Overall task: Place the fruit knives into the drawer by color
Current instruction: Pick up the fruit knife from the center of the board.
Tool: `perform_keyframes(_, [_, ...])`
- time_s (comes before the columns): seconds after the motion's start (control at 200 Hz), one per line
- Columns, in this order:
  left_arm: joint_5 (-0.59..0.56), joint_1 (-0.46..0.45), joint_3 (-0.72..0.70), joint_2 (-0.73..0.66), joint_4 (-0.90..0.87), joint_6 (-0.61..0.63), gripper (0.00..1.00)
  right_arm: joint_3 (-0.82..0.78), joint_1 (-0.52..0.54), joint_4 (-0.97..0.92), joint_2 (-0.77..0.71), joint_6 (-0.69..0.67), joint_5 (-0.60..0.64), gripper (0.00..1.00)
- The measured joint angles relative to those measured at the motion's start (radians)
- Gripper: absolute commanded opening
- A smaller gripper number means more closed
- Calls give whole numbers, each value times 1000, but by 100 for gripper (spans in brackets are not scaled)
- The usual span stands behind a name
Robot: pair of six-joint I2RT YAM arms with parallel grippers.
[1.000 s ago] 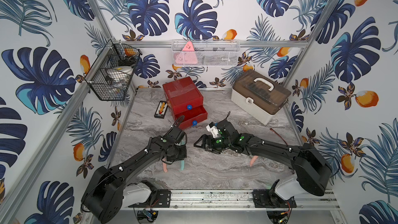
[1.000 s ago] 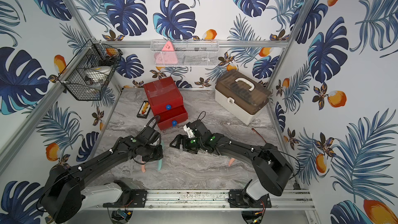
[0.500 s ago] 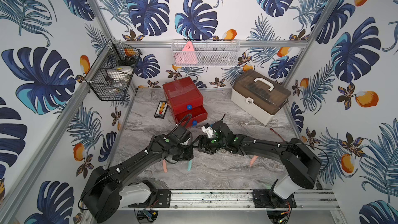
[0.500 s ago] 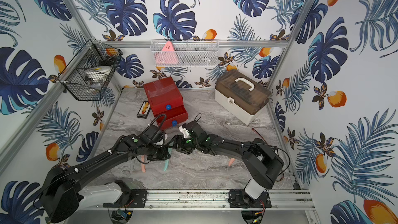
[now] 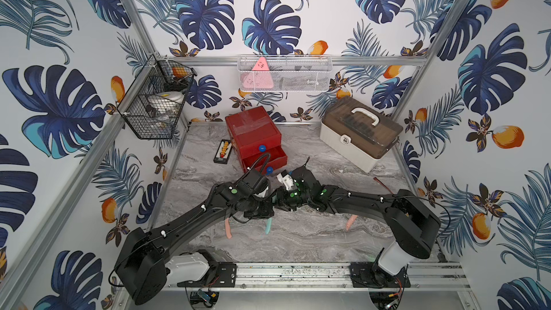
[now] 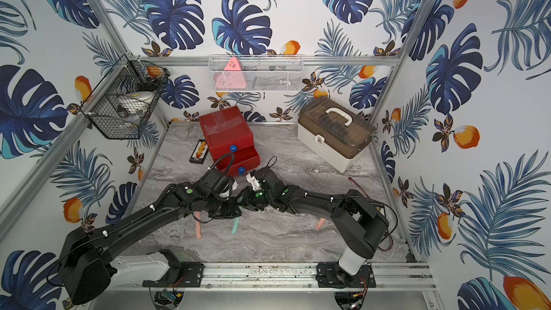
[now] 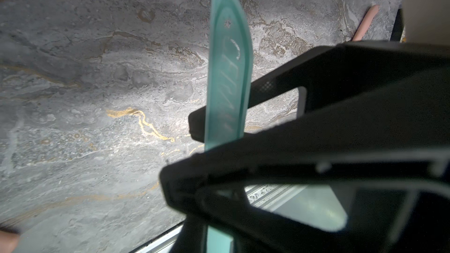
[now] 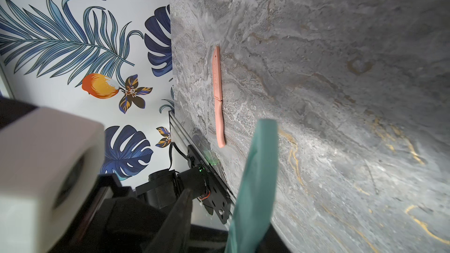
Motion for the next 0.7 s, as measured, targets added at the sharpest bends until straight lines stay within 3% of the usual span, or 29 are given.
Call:
perform_keyframes(0.125, [-1, 0, 10, 13, 6, 0, 13, 4, 0, -25, 0, -1, 15, 16])
perform_keyframes(0.21, [0, 0, 10, 19, 11, 0, 22, 10, -1, -47, 0, -5, 27, 10])
perform_keyframes(0.365, [17, -1, 14, 26, 4, 9, 98, 48, -5, -81, -2, -13, 33, 9])
perform_keyframes(0.595, [-65, 8, 112, 20, -138, 54, 99, 132, -45, -189, -19, -73, -28, 9])
perform_keyframes(0.7, [-31, -2, 151, -6, -136, 120, 99, 176, -75, -206, -17, -79, -7, 8])
